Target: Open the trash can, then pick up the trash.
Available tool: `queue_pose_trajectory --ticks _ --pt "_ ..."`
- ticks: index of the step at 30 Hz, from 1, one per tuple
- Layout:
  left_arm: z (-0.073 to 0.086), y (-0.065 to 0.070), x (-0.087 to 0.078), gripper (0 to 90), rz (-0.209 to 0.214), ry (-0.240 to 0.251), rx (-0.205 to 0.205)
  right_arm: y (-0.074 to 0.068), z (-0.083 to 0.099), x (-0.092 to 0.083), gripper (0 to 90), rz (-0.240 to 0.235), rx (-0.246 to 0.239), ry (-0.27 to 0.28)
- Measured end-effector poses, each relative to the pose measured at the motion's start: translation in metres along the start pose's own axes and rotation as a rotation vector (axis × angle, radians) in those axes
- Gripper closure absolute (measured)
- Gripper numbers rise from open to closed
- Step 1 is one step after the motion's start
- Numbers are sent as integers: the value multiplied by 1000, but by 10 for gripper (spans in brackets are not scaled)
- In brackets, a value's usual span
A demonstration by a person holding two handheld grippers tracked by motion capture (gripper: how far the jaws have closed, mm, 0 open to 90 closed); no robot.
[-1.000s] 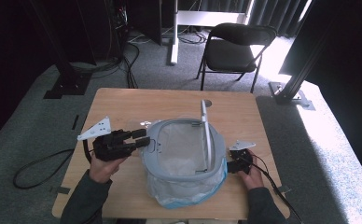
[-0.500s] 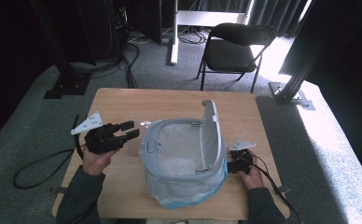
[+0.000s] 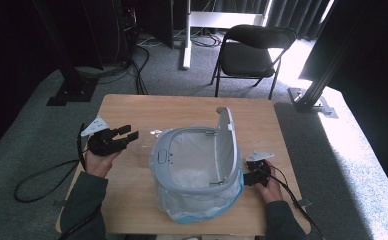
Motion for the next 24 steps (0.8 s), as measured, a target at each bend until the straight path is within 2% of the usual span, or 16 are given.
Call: queue_pose_trajectory --ticks 2,4,5,6,10,17,24 --pt "3 0 1 508 2 -3 -4 0 0 0 108 0 0 0" --pt "15 2 7 508 2 -23 -11 0 0 0 109 0 1 0" --pt "15 2 7 508 2 -23 -11 0 0 0 108 0 0 0" --pt "24 3 11 509 -4 -41 -9 0 0 0 108 0 1 0" --pt "41 1 22 534 -16 -90 -18 0 0 0 108 0 1 -1" --pt "57 -5 31 658 -48 -131 -47 0 0 0 108 0 1 -1" --pt "64 -10 36 769 -89 -163 -48 0 0 0 109 0 1 -1"
Point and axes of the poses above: each handheld gripper's, and its own axes: x roughly forward along the jaws, z roughly out of its underside, y roughly to its right, the point moved 9 cm from there along x, roughly forward along the jaws, and after that the axes turned 12 degrees about -y, right-handed, at the moved point
